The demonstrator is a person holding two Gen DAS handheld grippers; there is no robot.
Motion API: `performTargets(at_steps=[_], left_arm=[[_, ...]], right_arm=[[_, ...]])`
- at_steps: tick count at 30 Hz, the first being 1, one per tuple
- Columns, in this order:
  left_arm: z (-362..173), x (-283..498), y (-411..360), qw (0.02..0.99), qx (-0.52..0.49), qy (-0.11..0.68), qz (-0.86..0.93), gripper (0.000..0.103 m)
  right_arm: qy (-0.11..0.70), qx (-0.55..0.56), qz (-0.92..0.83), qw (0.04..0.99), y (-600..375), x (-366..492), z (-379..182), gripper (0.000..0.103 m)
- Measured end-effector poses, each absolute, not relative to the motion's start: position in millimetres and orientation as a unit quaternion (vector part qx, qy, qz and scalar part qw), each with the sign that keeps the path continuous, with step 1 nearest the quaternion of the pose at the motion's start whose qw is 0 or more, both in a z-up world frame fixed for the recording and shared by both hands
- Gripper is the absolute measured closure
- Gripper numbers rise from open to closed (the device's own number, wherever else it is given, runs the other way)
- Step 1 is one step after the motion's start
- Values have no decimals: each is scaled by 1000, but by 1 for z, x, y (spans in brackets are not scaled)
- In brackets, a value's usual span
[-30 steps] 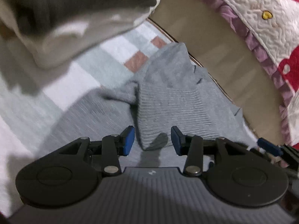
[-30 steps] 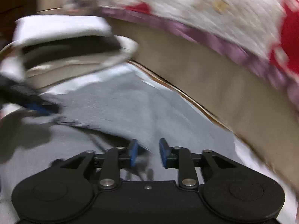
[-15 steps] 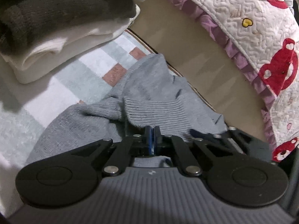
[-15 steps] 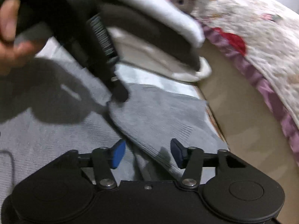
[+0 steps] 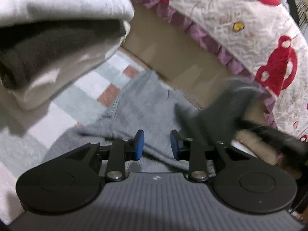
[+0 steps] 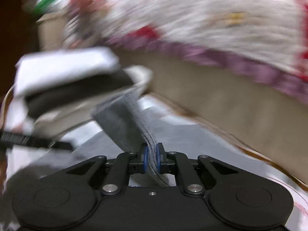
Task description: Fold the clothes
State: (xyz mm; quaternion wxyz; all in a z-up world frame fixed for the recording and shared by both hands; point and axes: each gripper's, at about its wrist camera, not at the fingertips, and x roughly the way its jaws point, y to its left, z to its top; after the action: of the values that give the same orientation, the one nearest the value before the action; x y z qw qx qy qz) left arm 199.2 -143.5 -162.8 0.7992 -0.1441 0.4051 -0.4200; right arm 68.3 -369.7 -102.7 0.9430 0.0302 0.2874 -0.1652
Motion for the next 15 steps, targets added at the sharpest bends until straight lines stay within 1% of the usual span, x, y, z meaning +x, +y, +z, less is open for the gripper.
performTargets(at_steps=[3, 5, 8, 11, 13, 15], left_arm=[[-175, 200, -152, 796, -124, 432, -405, 74], [-182, 201, -154, 790, -119, 450, -398, 74], [-191, 203, -155, 786, -115, 470, -385, 74], [-197, 204, -155, 790, -104, 477, -372, 74], [-199, 203, -155, 792, -97, 477, -367, 74], [-199, 202, -154, 794, -91, 477, -365, 74]], right_arm=[[283, 42, -243, 927, -401, 25, -91, 95], [295, 43, -293, 908, -419, -5, -94, 95], [321, 57, -348, 879, -441, -38, -114, 95], [349, 97, -383, 850, -459, -65, -144, 96], [384, 134, -379, 831, -470, -77, -161, 96], [383, 174, -373, 827, -475, -90, -167, 94]])
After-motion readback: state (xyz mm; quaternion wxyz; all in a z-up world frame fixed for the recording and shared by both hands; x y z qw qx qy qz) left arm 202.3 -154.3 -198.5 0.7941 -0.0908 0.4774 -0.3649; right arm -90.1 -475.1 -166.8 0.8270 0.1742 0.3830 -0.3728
